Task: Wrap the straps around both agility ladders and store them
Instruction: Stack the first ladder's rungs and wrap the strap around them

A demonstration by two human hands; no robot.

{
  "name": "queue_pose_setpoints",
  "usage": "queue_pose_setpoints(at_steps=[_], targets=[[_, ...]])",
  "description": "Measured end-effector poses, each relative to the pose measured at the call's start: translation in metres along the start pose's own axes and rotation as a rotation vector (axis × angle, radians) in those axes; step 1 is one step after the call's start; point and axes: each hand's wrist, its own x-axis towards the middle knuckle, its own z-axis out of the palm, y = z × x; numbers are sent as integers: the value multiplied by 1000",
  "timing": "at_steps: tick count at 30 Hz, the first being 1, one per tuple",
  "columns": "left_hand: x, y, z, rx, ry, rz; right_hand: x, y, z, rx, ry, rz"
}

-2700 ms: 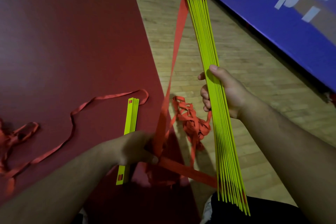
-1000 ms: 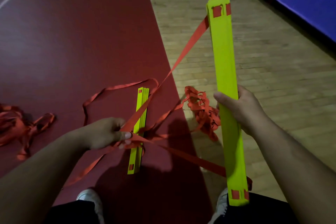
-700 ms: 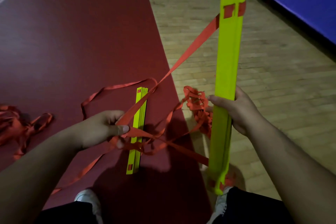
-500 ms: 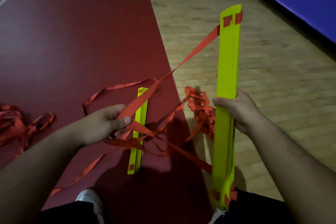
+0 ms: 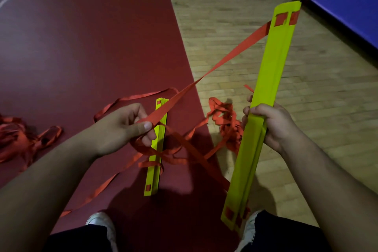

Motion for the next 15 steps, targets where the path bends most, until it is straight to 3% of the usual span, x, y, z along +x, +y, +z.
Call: queue_pose_setpoints(at_steps=[7,15], targets=[[5,-4,0,47,4,-181,-1,0,4,-81,-52,-26],[9,3,-4,715,60,-215,-8,-5,10,-169,-37,-46]])
